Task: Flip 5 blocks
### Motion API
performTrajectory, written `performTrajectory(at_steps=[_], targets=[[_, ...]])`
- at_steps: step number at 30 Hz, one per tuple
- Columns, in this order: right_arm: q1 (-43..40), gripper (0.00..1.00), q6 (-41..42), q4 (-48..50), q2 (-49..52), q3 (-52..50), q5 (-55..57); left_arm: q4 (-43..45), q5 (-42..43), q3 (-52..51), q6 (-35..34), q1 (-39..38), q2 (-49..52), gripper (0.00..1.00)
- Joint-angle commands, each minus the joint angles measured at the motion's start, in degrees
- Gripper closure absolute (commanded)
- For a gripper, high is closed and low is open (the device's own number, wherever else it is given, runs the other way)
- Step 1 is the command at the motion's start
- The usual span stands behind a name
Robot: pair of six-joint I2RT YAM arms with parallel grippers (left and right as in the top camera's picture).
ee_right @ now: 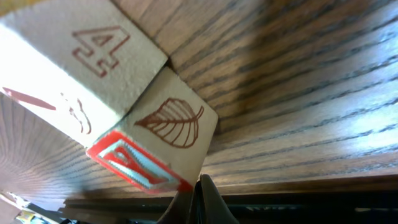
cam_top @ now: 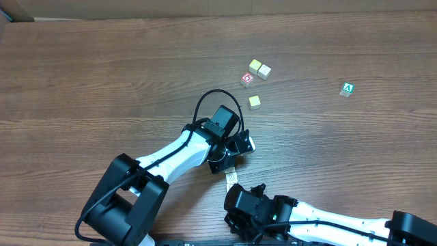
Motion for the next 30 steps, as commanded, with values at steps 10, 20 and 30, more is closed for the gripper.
performTrajectory(at_steps=[10,20,30], targets=[[0.57,0.96,-6.78,-3.15,0.0,6.82,1.99,2.27,-7.13,-1.7,-3.91,2.27,3.93,0.96],[0.28,0.96,-19.21,-18.62,-0.63,18.82,12.37,3.72,-10.16,3.1,-14.25,4.42,3.08,0.96],[-6.78,0.96,-20.44,-47.32,-2.34,33.64,31.28,2.75,-21.33,10.75,-26.67,8.5,-6.01,0.96]])
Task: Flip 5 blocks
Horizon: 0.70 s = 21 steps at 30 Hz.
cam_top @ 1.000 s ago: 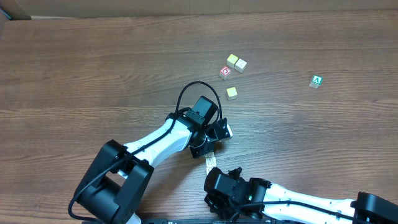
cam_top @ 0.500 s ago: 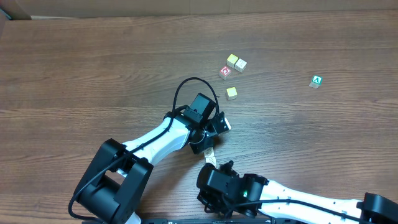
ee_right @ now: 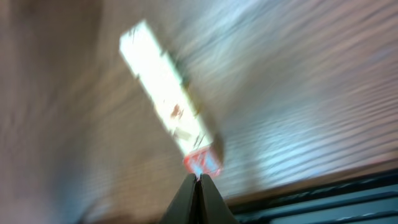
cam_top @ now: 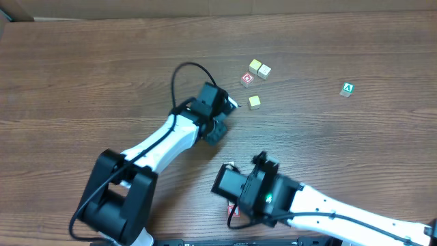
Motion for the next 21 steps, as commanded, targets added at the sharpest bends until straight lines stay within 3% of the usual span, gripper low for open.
performTrajectory(at_steps=[1,4,5,13,16,17,21], targets=[[-4.83,0.96,-1.14,-3.87,-1.44,3.54,8.5,-0.48,-11.06,3.32,-8.11,0.61,-7.08,0.96],[-11.15,0.96,-2.16,-7.65,-1.68,4.63,9.77,-1.53,-17.0,4.39,-12.15,0.55,-12.31,0.96],[-15.1,0.96,-5.84,-8.31,-2.03,5.51,10.05,-2.99,-18.67,4.96,-14.78,0.55,-16.06,0.96],[-31.3,0.96,-16.5,-16.92,-4.63,17.62,13.46,-9.77,-19.08,5.4,-25.05,0.55,-36.72,0.96],[-36.24,0.92,-23.37,-18.47,-5.84,24.63,14.05,-12.31,-18.95,5.4,-26.45,0.5,-45.92,0.96],[-37.64,0.88,-25.57,-18.64,-6.19,26.93,14.03,-12.81,-18.93,5.4,-26.45,0.46,-48.41,0.95],[-42.01,0.49,-32.85,-18.93,-7.54,35.71,14.32,-15.21,-18.91,5.4,-26.45,-0.5,-60.28,0.96]])
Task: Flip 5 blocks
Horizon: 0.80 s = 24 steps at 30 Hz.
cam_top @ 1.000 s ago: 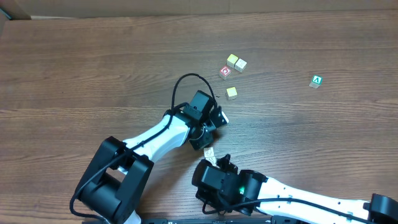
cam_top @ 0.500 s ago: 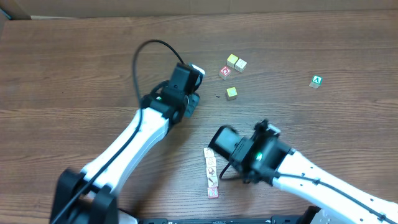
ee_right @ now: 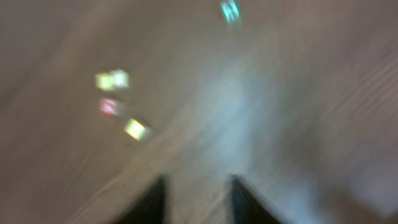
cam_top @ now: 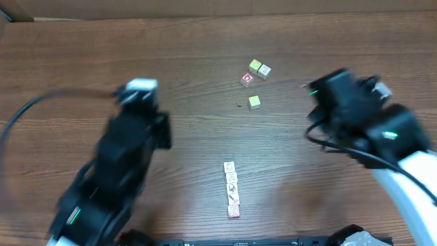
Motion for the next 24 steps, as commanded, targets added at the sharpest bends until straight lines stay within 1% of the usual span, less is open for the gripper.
performTrajectory(at_steps=[1,2,3,4,7,9,12,14,16,17,24], targets=[[-3.37,0.37,-10.54,-0.24,-2.67,8.39,1.97,-2.27,-1.01,1.07,-2.51,-1.09,-10.95,0.96],[-4.24,0.13,-11.56,-0.24,-2.93,10.29,1.97,-3.39,-0.61,1.07,-2.99,-1.36,-13.97,0.96],[-4.9,0.05,-12.11,-0.22,-3.17,11.67,1.97,-4.28,0.07,1.07,-3.32,-1.42,-16.22,0.96],[-5.6,0.0,-12.07,-0.22,-3.39,12.98,2.23,-5.4,0.96,1.07,-3.69,-1.44,-18.73,0.96],[-7.13,0.0,-12.04,0.04,-4.2,15.1,4.02,-8.33,4.35,1.07,-4.44,-1.46,-25.64,0.96],[-7.56,0.0,-12.04,0.42,-4.76,15.21,4.52,-9.88,6.14,1.07,-4.44,-1.44,-29.09,0.94],[-7.56,0.0,-12.04,0.09,-4.81,15.19,4.07,-11.85,6.4,1.07,-4.42,-1.44,-32.79,0.82],[-7.56,0.0,-12.02,-0.66,-4.57,15.19,2.58,-12.63,6.45,1.07,-4.46,-1.44,-33.79,0.67],[-7.56,0.0,-12.02,-0.74,-4.2,15.19,1.44,-13.11,6.45,1.07,-4.44,-1.44,-33.97,0.09],[-7.56,0.0,-12.02,-0.74,-3.96,15.19,1.46,-13.11,6.47,1.07,-4.44,-1.44,-33.94,0.0],[-7.56,0.0,-12.02,-0.72,-2.86,15.19,1.46,-13.11,6.67,1.07,-4.44,-1.44,-33.92,0.0]])
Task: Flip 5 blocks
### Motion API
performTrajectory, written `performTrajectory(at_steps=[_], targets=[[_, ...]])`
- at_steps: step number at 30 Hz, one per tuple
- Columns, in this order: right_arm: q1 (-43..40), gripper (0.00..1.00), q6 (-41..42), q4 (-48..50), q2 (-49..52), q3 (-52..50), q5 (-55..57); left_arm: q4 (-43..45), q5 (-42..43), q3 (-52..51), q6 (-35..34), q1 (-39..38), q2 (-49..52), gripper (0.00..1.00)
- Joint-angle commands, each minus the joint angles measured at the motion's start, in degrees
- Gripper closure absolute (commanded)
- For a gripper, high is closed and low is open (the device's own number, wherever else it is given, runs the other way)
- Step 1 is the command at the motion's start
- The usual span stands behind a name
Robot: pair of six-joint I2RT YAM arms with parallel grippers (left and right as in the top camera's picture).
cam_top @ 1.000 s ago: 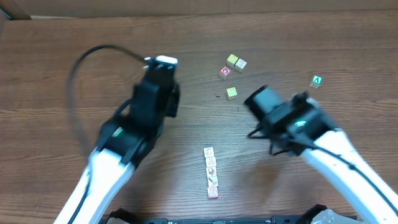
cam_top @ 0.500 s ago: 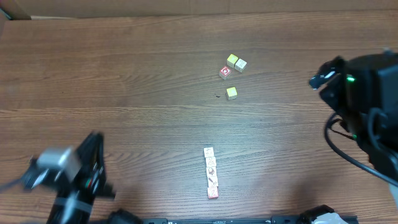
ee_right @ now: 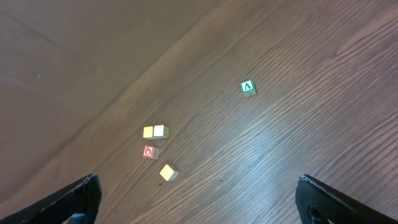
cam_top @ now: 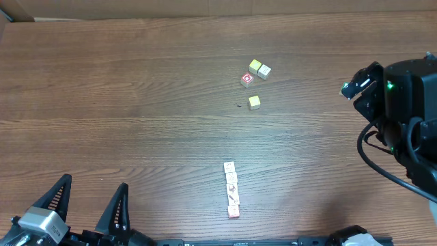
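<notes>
A row of several pale blocks (cam_top: 231,189) lies end to end near the front middle of the table, with a red-faced block (cam_top: 233,212) at its near end. Farther back sit two yellow-and-white blocks (cam_top: 259,68) side by side, a red block (ee_right: 149,152) and a yellow block (ee_right: 167,172). A green block (ee_right: 248,88) lies apart to the right. My left gripper (cam_top: 87,203) is at the front left corner, open and empty. My right gripper (ee_right: 198,202) hangs high over the right side, open wide, holding nothing.
The right arm's body (cam_top: 406,109) covers the table's right edge in the overhead view. A strip of lighter surface (cam_top: 205,8) runs beyond the wooden table's far edge.
The left arm was over the table's left middle and is now at the front left corner. The right arm stands farther right. No block has moved.
First both grippers were at the row near the front, the right one shut tight against it. Then the left was nearer the loose blocks and the right still beside the row. Later both arms were apart at the sides, the right open, and the row lay bare.
</notes>
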Motion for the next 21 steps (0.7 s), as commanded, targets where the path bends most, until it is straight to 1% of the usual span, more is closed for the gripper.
performTrajectory(at_steps=[1,7,14,17,21], targets=[[-0.22,0.0,-0.59,0.26,0.55,0.85,-0.02,0.07,0.96,0.22,-0.35,-0.24,-0.24,0.0],[-0.22,0.0,-0.59,0.28,1.55,0.85,-0.02,0.09,1.75,0.22,-0.37,-0.26,-0.24,0.0],[-0.22,0.0,-0.59,0.26,2.03,0.85,-0.02,0.02,11.32,0.22,-0.33,-0.24,-0.24,0.0],[-0.22,0.0,-0.59,0.26,2.03,0.85,-0.02,-2.64,10.21,0.2,0.31,-0.24,-0.22,0.0],[-0.22,0.0,-0.59,0.26,2.03,0.85,-0.02,-3.43,8.92,0.0,0.35,-0.24,-0.17,0.0]])
